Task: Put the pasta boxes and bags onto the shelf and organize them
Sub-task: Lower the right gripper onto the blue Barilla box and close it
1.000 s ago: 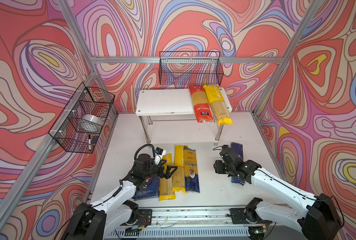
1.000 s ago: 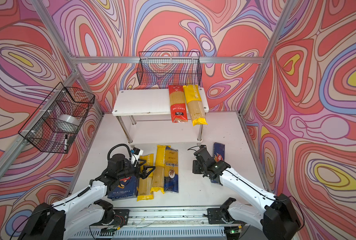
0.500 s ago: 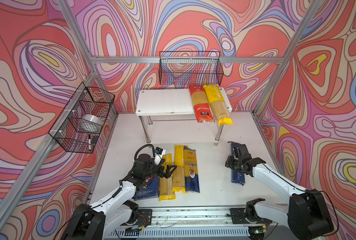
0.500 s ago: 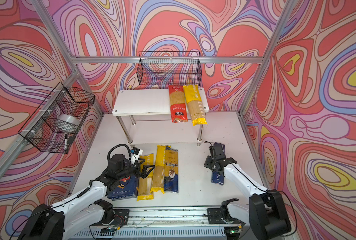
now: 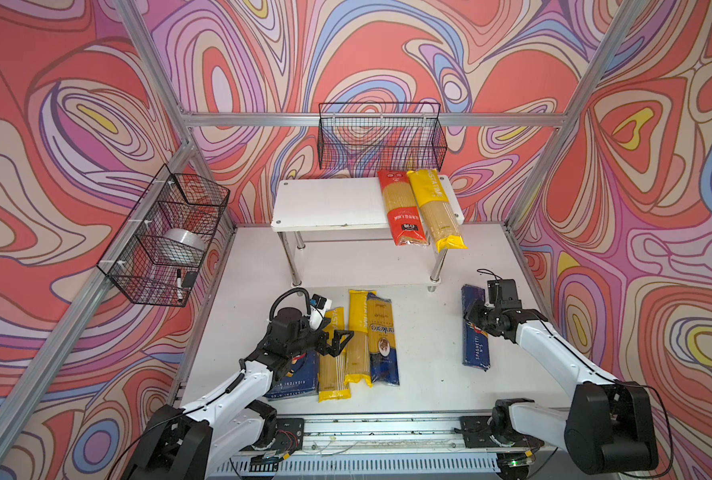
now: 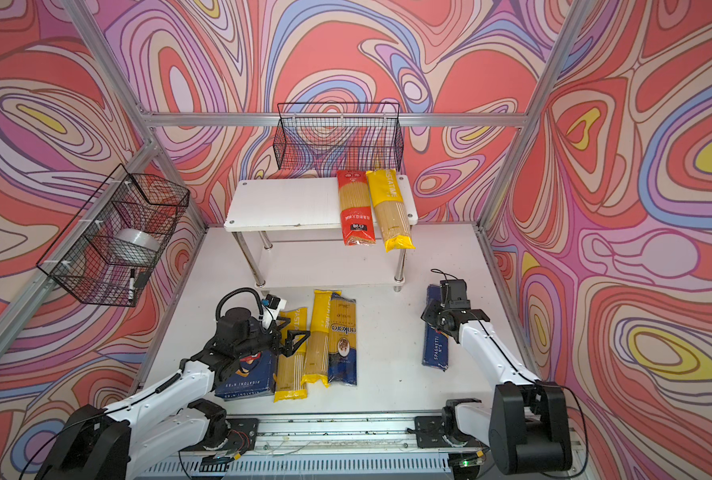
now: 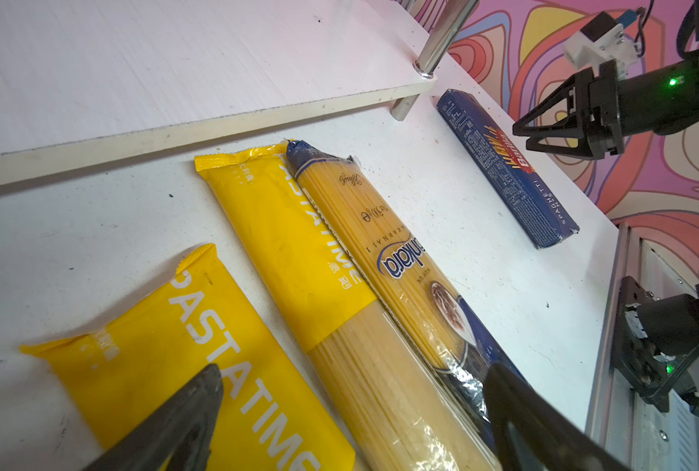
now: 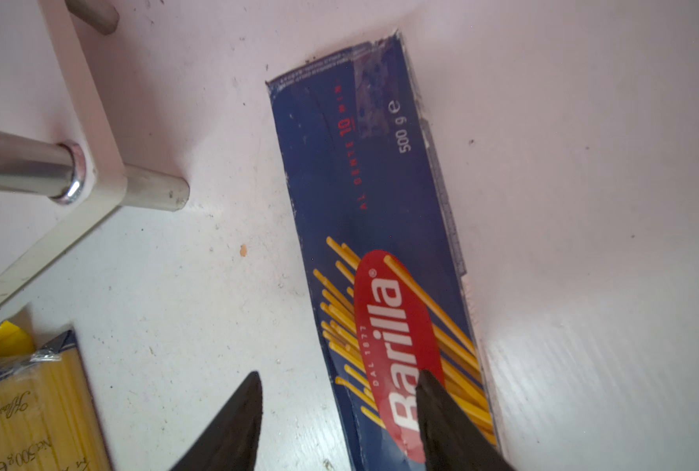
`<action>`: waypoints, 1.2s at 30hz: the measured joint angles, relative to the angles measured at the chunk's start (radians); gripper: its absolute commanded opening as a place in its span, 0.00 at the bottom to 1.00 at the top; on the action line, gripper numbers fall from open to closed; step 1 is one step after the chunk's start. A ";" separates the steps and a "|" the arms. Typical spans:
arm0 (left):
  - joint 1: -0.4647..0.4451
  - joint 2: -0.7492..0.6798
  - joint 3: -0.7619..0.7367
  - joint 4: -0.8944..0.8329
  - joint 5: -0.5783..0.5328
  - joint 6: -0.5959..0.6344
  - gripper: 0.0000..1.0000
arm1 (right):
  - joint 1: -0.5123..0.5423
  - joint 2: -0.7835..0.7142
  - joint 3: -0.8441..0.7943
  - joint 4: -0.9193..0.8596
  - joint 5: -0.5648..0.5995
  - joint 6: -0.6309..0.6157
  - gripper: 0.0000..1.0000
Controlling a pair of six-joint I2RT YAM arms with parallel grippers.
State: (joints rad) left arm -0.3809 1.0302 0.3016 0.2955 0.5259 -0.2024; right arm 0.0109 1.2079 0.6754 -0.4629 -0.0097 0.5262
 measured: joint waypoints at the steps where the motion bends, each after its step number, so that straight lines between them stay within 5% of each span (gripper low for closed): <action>1: 0.000 0.000 0.000 0.000 0.000 0.000 1.00 | -0.004 0.000 0.001 0.000 0.002 -0.003 0.62; 10: 0.000 0.003 0.000 0.001 0.009 0.001 1.00 | -0.043 0.029 0.008 0.017 -0.008 -0.039 0.65; 20: 0.000 -0.029 0.000 0.001 0.013 0.001 1.00 | -0.054 0.106 0.037 0.064 -0.026 -0.106 0.88; 36: 0.000 -0.024 0.000 0.000 0.016 0.001 1.00 | -0.058 0.254 0.131 -0.009 -0.033 -0.175 0.93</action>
State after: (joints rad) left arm -0.3809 1.0058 0.3016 0.2958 0.5423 -0.2016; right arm -0.0467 1.4620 0.8062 -0.4721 -0.0425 0.3508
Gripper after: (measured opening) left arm 0.994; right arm 0.928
